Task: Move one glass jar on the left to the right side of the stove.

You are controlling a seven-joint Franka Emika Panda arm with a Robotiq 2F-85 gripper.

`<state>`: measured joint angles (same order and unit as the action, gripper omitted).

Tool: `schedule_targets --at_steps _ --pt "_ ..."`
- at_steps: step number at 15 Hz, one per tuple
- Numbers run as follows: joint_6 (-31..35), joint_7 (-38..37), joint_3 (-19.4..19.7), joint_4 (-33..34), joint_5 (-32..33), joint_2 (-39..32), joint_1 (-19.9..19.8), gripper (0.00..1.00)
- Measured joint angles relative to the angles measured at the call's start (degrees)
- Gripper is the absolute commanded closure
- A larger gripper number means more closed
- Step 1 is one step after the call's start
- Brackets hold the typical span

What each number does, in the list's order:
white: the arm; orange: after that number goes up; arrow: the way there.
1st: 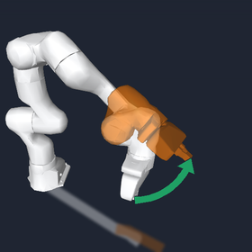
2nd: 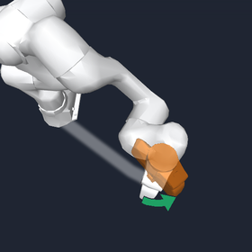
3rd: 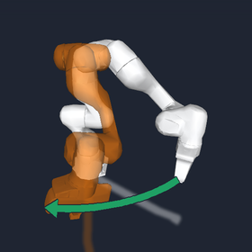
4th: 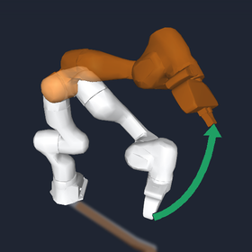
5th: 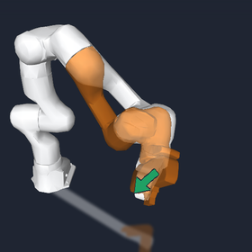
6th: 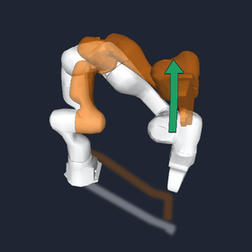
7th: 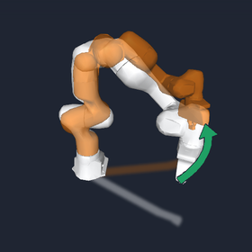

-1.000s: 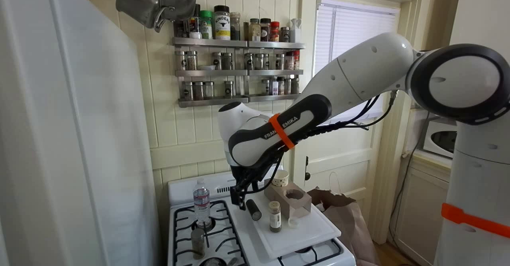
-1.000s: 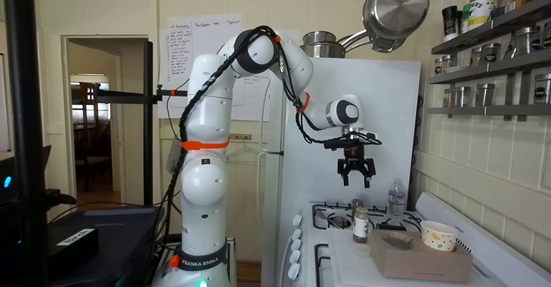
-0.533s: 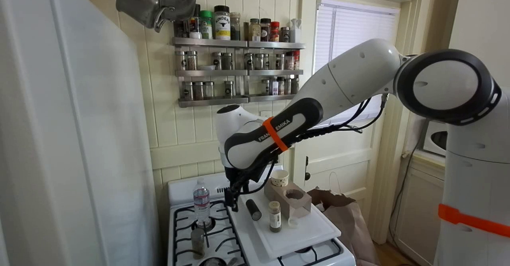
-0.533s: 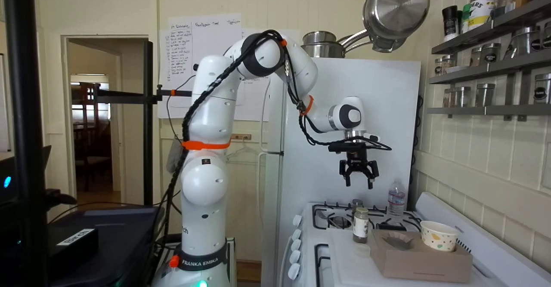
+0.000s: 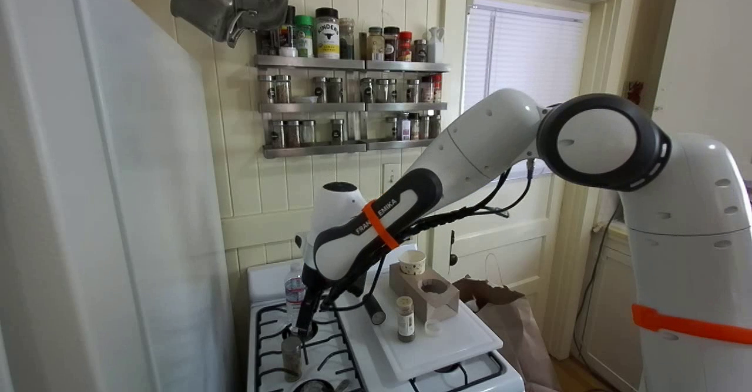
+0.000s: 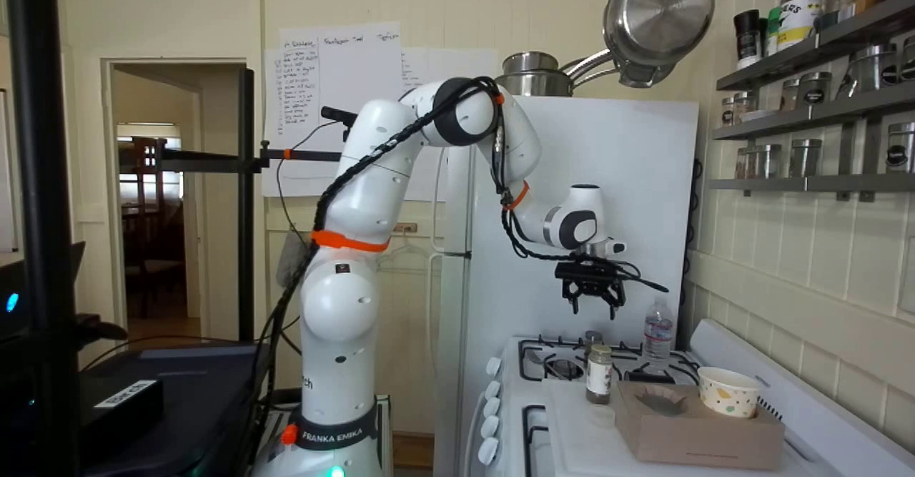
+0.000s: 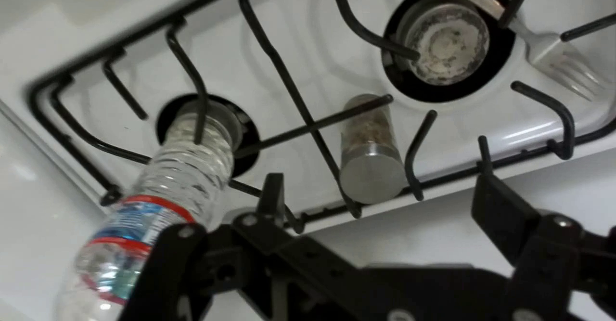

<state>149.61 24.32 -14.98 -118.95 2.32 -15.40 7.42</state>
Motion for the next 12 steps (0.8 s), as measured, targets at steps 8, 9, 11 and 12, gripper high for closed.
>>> schedule_targets --at_steps 8,9,11,12 --pt "1.7 3.4 -0.8 1.0 -2.7 -3.0 -0.5 0.0" --pt "1.7 3.4 -0.6 1.5 -2.7 -3.6 -0.5 0.0" --pt "1.7 3.3 -0.2 3.0 -2.3 -5.6 -0.5 0.0" --pt "1.7 3.1 -0.1 3.9 -1.9 -6.8 -0.4 0.0"
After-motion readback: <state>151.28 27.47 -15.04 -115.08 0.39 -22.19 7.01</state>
